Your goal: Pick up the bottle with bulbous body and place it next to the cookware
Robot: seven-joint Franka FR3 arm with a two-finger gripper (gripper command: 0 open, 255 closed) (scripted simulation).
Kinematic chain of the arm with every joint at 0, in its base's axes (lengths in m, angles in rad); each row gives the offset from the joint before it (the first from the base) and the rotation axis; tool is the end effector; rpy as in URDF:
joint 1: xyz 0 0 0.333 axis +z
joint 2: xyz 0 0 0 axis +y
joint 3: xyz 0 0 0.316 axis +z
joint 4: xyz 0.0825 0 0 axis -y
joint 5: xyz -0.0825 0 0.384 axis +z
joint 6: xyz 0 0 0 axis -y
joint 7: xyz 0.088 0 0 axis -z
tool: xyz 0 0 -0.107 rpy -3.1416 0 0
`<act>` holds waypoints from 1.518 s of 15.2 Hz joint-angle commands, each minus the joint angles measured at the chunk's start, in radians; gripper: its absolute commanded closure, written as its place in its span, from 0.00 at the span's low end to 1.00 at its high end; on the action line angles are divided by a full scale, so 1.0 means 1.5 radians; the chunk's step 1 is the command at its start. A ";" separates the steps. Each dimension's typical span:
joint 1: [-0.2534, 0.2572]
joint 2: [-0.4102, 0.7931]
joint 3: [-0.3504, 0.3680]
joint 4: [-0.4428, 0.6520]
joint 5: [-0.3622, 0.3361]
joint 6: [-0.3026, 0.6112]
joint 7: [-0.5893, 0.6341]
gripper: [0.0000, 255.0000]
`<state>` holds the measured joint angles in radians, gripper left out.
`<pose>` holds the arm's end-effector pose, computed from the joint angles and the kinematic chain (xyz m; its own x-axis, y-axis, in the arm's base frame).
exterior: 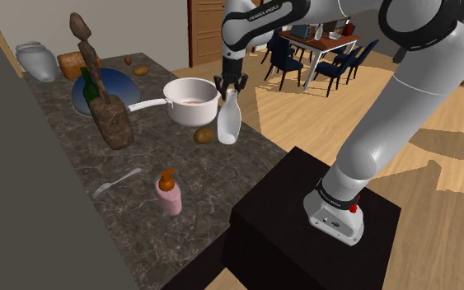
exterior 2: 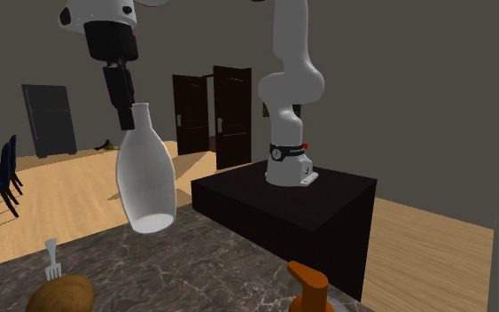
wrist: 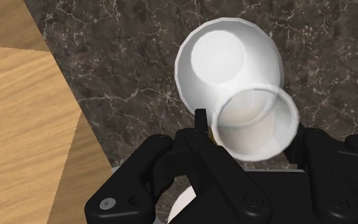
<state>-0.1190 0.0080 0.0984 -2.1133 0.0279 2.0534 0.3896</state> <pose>0.5359 -0.0096 0.4051 0.9090 -0.4104 -0.0722 -0.4113 -0.9115 0.0031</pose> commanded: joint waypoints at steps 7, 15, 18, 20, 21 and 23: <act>0.001 0.034 0.000 -0.034 -0.003 0.068 0.001 1.00; 0.002 0.075 0.000 -0.061 -0.007 0.137 0.003 1.00; 0.002 0.092 0.000 -0.069 -0.009 0.162 0.004 1.00; 0.002 0.105 0.000 -0.073 -0.010 0.179 0.004 1.00; 0.002 0.111 -0.001 -0.075 -0.011 0.187 0.005 1.00; 0.003 0.121 -0.001 -0.078 -0.012 0.200 0.005 1.00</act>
<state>-0.1147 0.1825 0.0976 -2.2287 0.0111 2.3428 0.3978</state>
